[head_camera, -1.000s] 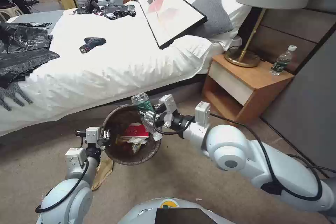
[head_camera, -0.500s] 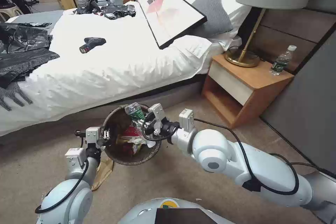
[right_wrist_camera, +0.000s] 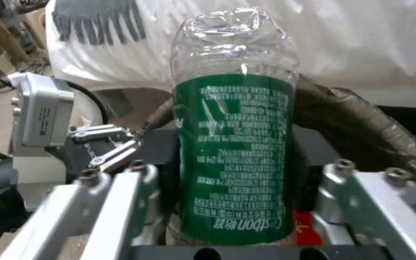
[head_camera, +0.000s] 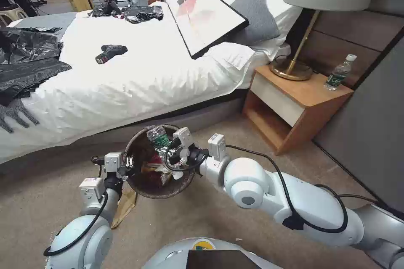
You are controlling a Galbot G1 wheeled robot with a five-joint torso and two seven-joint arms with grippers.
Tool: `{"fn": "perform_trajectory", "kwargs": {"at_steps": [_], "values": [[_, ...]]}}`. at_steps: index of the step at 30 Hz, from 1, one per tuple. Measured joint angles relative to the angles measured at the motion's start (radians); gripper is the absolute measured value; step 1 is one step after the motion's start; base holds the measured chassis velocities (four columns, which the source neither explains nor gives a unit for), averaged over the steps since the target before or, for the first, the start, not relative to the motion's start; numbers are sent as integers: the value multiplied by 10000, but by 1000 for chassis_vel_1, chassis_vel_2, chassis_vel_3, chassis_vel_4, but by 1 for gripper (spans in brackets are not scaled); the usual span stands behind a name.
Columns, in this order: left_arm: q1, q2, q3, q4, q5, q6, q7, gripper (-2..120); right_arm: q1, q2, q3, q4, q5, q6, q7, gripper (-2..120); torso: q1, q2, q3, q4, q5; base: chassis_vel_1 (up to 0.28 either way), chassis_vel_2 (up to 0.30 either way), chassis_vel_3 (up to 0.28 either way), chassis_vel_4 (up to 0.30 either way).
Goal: Pick up the trash bin, then pick up the garbage from the floor and place it into the trash bin.
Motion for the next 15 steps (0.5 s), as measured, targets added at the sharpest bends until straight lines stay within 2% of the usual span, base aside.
{"fn": "perform_trajectory", "kwargs": {"at_steps": [4,5,8,9,12,13,15], "values": [[-7,-3,-5,5,-4,-1,7,3,10,93,-6,-50,-22,-5,31,64,0,0,-1,0,0,0,0,0,0],[-7,-3,-5,5,-4,-1,7,3,10,93,-6,-50,-22,-5,31,64,0,0,-1,0,0,0,0,0,0],[-16,-5,-6,14,-7,-2,11,3,20,161,-16,-57,-36,-6,91,78,0,0,-1,0,0,0,0,0,0],[-16,-5,-6,14,-7,-2,11,3,20,161,-16,-57,-36,-6,91,78,0,0,-1,0,0,0,0,0,0],[-22,-2,-13,20,-10,-4,12,3,40,167,-16,-54,-36,-5,102,89,0,0,-1,0,0,0,0,0,0],[-29,5,-18,24,-14,-5,14,3,55,167,-10,-38,-36,-6,107,97,0,0,0,0,0,0,0,0,0],[-33,6,-19,27,-14,-5,14,3,61,166,-5,-26,-34,-6,115,98,0,0,-1,0,0,0,0,0,0]]}}
